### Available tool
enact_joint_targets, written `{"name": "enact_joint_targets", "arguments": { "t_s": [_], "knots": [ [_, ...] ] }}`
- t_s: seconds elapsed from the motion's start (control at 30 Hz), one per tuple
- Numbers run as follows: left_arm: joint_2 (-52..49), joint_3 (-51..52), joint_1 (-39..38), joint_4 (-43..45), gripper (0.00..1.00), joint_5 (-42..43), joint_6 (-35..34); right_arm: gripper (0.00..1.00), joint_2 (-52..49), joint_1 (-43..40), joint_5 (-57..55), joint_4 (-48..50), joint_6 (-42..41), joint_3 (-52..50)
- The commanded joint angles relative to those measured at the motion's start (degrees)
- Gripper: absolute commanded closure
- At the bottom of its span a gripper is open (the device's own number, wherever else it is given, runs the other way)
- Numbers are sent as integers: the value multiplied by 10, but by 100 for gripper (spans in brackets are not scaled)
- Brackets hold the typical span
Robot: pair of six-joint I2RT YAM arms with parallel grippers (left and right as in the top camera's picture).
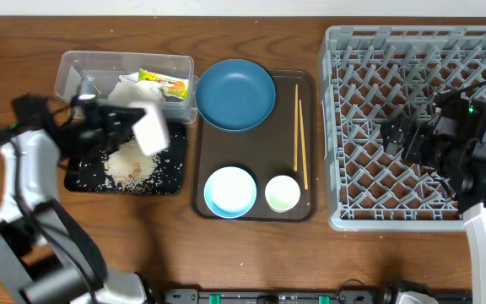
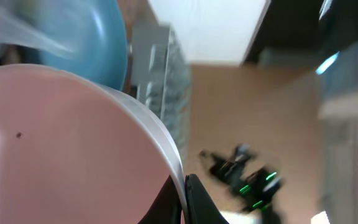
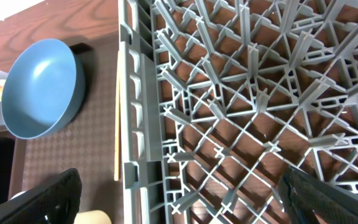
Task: Sort waste into correct bins and load items into the dishwasher rack
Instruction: 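Return the pink bowl to the brown tray with left gripper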
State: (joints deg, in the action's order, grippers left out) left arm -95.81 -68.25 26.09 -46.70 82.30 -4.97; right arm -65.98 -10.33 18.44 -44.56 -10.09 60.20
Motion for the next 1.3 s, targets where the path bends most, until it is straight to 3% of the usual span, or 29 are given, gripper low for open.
{"name": "enact_joint_targets", "arguments": {
  "t_s": [0.0,0.1,0.23,0.37,0.43,0.6,0.77,1.03,1.17,1.27],
  "knots": [
    [66,-28,-77,18,94,-125,-2,1,0,-2,5,0,-6,10],
    [119,-30,-175,62,94,-300,-40,1,0,-2,5,0,-6,10],
    [143,-30,-321,89,94,-543,-41,1,0,-2,5,0,-6,10],
    [117,-30,-454,105,94,-704,-41,1,0,-2,5,0,-6,10],
    [92,-30,-505,117,94,-747,-41,1,0,-2,5,-1,-6,10],
    [20,-30,-596,147,94,-821,-37,1,0,-2,5,-2,-6,10],
    [-26,-30,-640,160,94,-832,-37,1,0,-2,5,-7,-6,10],
    [-39,-30,-673,166,93,-832,-37,1,0,-2,5,-7,-6,10],
    [-40,-30,-683,171,83,-832,-37,1,0,-2,5,-7,-6,10],
    [-39,-30,-688,174,83,-832,-37,1,0,-2,5,-7,-6,10]
  ]
}}
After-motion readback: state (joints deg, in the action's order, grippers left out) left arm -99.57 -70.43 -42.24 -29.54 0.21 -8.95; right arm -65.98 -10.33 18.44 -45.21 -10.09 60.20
